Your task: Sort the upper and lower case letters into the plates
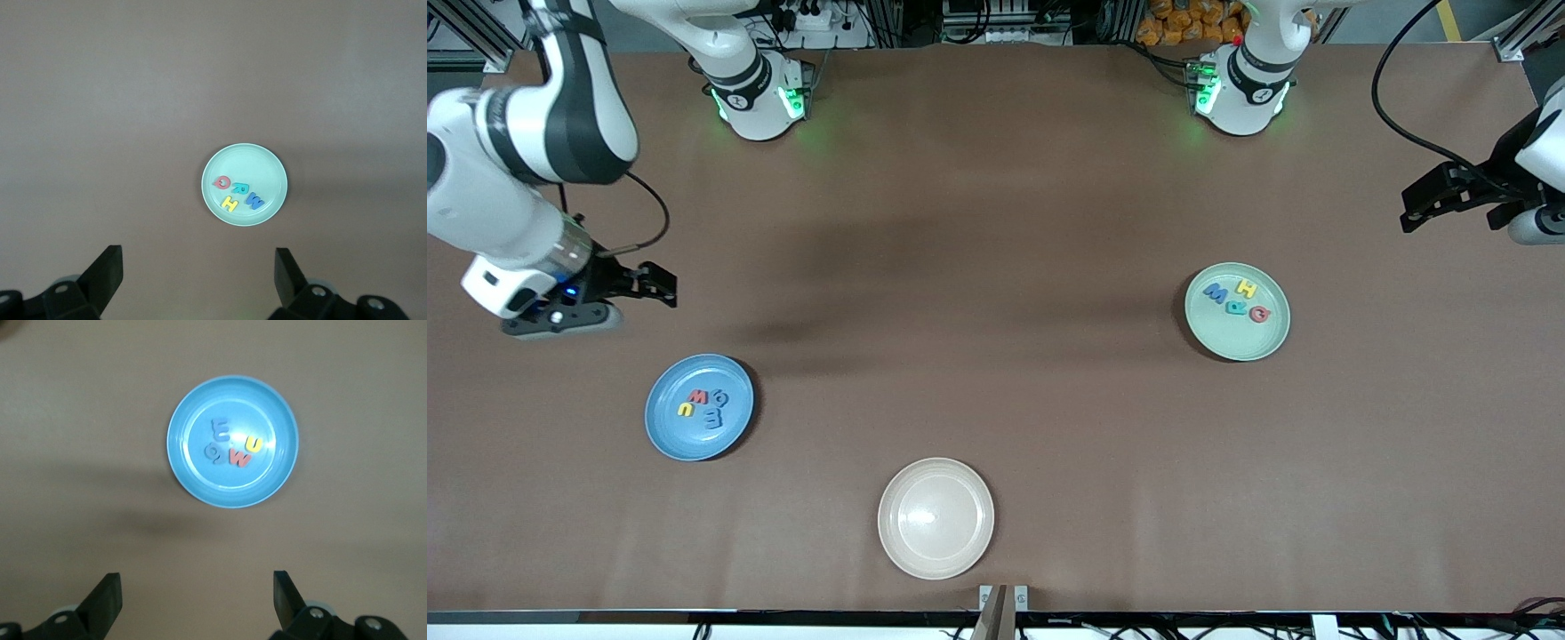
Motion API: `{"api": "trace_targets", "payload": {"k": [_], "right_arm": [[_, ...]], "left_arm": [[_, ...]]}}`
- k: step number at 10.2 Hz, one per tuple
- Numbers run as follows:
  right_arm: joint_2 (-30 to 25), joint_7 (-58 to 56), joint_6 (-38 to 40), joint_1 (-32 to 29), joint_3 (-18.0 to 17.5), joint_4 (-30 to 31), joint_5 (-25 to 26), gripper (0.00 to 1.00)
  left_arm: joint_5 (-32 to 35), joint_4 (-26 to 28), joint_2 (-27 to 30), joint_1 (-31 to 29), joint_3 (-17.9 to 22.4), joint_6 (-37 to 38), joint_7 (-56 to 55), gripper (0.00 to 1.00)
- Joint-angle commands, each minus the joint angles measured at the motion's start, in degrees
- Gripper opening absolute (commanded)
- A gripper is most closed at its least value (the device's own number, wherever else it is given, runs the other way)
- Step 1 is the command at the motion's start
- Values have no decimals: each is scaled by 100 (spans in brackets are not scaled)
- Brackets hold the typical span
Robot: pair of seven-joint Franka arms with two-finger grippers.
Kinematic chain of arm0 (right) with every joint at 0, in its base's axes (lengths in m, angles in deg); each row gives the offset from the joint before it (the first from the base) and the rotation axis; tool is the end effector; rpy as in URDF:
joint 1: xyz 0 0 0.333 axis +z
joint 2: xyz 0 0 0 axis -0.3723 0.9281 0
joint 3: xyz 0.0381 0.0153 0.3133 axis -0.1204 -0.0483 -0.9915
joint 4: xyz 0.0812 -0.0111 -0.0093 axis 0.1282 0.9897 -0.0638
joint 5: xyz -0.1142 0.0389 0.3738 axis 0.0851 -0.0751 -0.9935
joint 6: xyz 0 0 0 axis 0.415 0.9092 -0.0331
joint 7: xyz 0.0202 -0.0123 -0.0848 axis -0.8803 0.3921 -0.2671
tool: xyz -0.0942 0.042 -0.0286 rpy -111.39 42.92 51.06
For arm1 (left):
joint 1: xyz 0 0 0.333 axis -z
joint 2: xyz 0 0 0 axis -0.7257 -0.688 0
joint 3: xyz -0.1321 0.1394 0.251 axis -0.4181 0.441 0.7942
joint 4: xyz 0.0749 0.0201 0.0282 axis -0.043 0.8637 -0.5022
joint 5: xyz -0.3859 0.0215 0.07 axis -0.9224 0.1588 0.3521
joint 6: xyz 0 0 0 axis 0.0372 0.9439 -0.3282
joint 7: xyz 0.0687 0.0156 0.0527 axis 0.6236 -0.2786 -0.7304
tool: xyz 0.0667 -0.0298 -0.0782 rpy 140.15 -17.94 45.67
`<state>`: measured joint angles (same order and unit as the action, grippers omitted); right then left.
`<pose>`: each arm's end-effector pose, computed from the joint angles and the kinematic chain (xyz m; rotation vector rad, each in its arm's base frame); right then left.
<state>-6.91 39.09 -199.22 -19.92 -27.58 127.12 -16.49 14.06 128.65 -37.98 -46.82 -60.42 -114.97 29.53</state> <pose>0.5603 0.0001 0.4528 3.1175 0.2268 0.0726 0.5500 -0.0377 0.6463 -3.1048 -0.0185 0.0043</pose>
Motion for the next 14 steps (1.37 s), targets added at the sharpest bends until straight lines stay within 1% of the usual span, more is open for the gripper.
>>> {"api": "trace_targets", "payload": {"k": [1, 2, 3, 5, 6, 7, 9, 14], "right_arm": [[-98, -122, 507, -185, -107, -803, -82, 100], [-72, -122, 1050, -246, -81, -1452, -82, 100], [-72, -157, 1491, -290, -72, -1963, -73, 100], [-99, -280, 2300, -317, -72, -2511, -99, 100], [-107, -280, 2573, -273, -89, -2600, -91, 100], [-142, -280, 2654, -264, -72, -2601, -91, 100], [-186, -271, 2769, -247, -63, -2610, -100, 100], [-178, -219, 2874, -229, -72, -2662, -100, 100]], "left_arm": [[-91, 155, 152, 56, 91, -27, 37, 100], [-91, 155, 152, 56, 91, -36, 37, 100], [-100, 155, 152, 56, 91, -36, 45, 100], [-100, 147, 152, 64, 91, -36, 37, 100], [-91, 129, 126, 73, 47, -27, 11, 100], [-65, 68, 65, 82, 21, -27, -42, 100], [-47, 59, 65, 73, -67, -27, -69, 100], [-38, 59, 65, 73, -76, -27, -60, 100]]}}
